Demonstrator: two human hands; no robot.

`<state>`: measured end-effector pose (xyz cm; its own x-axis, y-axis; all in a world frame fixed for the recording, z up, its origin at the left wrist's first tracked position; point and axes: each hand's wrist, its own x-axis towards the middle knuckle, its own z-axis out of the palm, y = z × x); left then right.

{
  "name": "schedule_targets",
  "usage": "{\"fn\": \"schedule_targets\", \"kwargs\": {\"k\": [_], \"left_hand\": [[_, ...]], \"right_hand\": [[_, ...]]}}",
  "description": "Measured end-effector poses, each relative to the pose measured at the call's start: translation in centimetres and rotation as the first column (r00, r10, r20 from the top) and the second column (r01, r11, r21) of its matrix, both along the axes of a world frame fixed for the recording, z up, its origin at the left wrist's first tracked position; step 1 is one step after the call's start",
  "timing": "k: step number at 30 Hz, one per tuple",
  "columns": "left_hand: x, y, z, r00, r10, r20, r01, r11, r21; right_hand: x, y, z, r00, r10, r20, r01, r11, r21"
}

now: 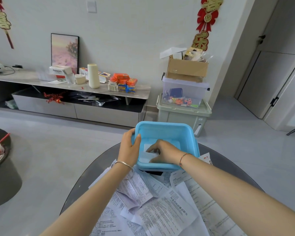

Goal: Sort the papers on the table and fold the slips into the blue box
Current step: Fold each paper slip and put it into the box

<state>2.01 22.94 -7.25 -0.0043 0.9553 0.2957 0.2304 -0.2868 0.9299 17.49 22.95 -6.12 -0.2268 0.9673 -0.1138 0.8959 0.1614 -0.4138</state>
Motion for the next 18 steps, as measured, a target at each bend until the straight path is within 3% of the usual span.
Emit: {"fn": "schedule_targets", "kwargs": {"k": [2, 9, 18], "left_hand": [[0.1, 0.4, 0.1, 1.000, -0.001, -0.014, 0.001, 0.999, -0.032], [0.4, 3.0, 1.5, 0.993, -0.006, -0.116, -0.018, 0.979, -0.204], [0.4, 4.4, 2.0, 0.985, -0.054, -0.163, 0.004, 0.957, -0.291]], "right_hand": [[0.2, 0.1, 0.2, 1.000, 0.000, -0.019, 0.000, 1.000, -0.003], [1.4, 1.1, 2.8, 0.992, -0.026, -0.121, -0.003, 0.971, -0.238], [3.5, 0.4, 5.2, 0.936, -0.111, -0.334, 0.009, 0.956, -0.293]]}}
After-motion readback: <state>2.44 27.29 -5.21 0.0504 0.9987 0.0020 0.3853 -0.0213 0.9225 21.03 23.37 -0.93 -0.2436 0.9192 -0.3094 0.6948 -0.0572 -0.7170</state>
